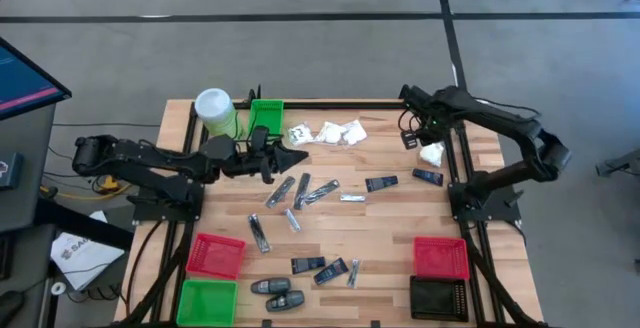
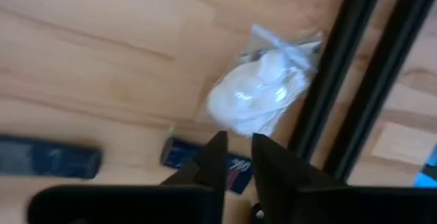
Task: Pick & Place Travel size toiletries
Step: Put the cotton pack into the right red bin
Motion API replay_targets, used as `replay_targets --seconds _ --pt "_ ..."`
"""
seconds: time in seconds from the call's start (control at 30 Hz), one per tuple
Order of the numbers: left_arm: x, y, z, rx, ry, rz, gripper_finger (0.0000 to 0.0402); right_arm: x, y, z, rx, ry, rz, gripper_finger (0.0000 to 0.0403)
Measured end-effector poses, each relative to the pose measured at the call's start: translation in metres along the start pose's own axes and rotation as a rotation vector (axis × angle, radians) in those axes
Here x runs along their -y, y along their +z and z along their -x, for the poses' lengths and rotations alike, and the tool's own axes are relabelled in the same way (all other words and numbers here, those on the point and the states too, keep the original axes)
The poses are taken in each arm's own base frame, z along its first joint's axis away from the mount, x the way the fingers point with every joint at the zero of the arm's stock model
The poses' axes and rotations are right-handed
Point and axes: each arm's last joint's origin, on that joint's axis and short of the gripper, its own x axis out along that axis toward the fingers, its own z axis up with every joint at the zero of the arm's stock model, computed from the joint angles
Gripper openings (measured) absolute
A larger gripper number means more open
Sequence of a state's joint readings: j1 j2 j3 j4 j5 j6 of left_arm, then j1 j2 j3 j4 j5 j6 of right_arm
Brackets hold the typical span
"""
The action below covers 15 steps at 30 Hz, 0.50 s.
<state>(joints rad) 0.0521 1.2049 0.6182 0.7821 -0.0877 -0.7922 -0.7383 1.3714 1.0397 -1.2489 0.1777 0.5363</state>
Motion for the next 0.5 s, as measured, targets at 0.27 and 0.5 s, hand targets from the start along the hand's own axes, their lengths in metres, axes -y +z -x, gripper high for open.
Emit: replay_targets --seconds 0.27,0.5 --pt "-0.001 0.001 0.000 0.077 0.077 -0.004 0.0002 0.000 0.019 -0.018 0.015 -0.059 0.023 0.0192" --pt "-0.001 0.001 0.000 0.082 0.080 -0.014 0.0002 -0.002 0.036 -0.043 -0.038 -0.091 -0.015 0.0232"
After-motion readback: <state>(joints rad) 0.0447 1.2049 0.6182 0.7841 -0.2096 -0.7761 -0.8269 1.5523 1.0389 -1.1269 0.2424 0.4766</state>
